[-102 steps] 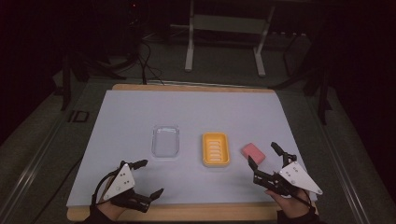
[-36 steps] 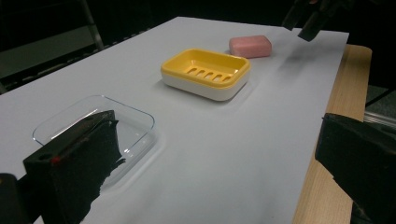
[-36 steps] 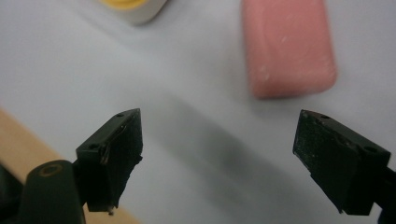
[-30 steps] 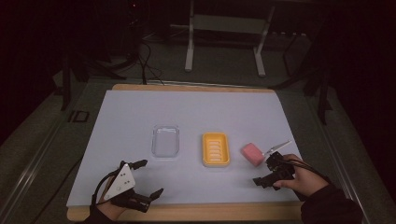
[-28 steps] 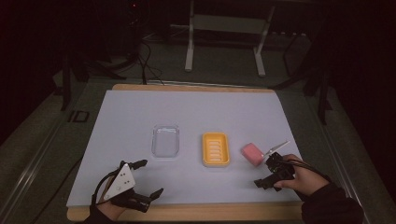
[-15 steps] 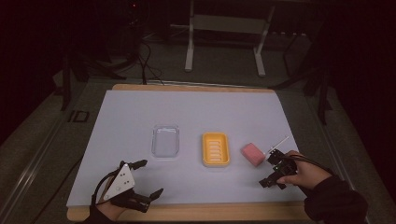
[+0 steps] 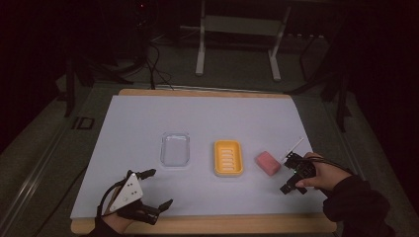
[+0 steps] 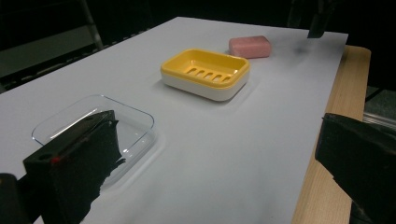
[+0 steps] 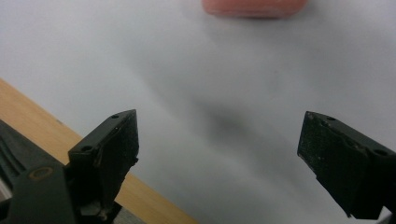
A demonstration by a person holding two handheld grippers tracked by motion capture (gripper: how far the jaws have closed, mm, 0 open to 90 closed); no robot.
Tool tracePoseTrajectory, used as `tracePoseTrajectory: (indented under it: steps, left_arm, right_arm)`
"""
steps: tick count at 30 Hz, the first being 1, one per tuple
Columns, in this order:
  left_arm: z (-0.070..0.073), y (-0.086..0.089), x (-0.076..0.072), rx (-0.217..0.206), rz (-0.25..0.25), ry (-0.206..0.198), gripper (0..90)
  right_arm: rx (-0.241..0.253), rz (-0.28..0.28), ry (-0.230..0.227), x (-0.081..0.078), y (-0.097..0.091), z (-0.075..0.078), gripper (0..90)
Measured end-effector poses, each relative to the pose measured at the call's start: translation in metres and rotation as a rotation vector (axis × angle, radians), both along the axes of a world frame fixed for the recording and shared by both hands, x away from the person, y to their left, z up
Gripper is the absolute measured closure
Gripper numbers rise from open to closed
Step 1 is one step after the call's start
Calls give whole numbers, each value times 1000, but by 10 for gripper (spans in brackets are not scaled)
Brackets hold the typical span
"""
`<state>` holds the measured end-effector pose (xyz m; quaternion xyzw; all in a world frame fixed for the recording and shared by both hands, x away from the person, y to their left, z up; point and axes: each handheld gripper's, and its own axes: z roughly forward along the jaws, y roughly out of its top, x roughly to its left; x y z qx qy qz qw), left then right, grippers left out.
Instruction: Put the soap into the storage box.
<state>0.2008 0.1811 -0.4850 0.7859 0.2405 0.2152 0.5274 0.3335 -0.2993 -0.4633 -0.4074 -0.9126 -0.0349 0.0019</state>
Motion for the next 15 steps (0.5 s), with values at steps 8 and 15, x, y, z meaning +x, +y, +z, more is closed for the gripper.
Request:
tracePoseTrajectory:
  steps: [8,15]
  left_arm:
    - [0,0,0,0,1,1,6]
    - [0,0,0,0,0,1,6]
  right_arm:
    - [6,-17,-8,13,4,3,133]
    - [-6,-30,-5,25,10,5,133]
